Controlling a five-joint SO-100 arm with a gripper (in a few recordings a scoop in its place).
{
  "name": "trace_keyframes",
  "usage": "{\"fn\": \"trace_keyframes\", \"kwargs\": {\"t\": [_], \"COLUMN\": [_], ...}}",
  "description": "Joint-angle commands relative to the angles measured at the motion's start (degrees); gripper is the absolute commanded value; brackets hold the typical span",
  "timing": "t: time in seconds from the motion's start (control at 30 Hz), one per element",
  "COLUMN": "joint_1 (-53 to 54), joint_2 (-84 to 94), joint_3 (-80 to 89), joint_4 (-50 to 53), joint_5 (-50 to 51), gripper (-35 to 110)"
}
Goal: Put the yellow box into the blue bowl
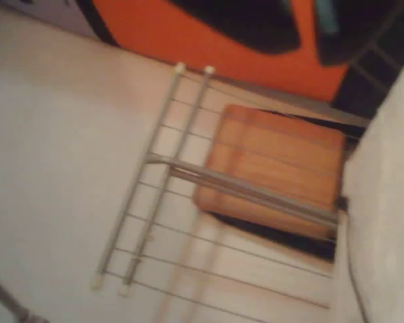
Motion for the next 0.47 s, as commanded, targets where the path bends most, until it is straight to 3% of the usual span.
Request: {"fn": "trace_keyframes", "kwargs": {"t": [0.0,0.43], "joint_1": [-0.35,-0.18], "joint_2": [2.37,2.46], "joint_3": [-0.18,-0.26], "joint_4": [0.09,0.09], "joint_5": [-0.18,0.18], "gripper": [0,0]}}
